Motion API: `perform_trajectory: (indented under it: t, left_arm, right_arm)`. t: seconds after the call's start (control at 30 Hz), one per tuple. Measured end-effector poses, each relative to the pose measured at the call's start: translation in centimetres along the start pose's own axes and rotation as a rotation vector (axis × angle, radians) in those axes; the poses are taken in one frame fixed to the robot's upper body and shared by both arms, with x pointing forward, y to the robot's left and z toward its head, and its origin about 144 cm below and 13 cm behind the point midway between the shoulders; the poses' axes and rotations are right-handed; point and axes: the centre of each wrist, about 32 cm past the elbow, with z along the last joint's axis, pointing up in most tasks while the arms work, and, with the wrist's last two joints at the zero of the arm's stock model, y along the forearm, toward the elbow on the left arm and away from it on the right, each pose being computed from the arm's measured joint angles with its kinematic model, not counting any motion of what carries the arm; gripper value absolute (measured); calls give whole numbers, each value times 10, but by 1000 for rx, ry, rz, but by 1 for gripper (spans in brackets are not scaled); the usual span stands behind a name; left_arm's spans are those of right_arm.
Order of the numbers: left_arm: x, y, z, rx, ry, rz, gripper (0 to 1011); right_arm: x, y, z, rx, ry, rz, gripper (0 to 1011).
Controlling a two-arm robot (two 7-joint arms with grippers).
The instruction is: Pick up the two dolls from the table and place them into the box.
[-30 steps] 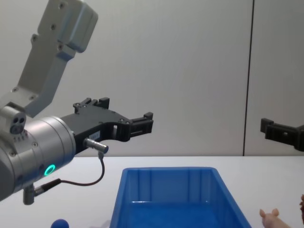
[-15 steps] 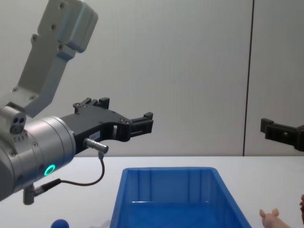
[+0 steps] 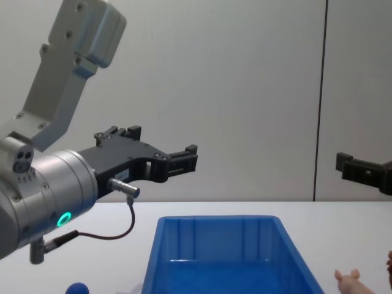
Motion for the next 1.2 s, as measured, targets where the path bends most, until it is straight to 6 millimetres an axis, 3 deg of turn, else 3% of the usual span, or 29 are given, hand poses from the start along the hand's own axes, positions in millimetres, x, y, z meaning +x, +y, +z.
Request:
perform_trajectory:
  t: [0.53,1.2]
  left_arm:
    - [0,0,0,0,0,0,1002]
    - [0,0,0,0,0,0,1001]
  right_arm:
    - [2,0,0,-15,-2,-14,1001]
    - [18,7,-1,-193,-9,-121,1001]
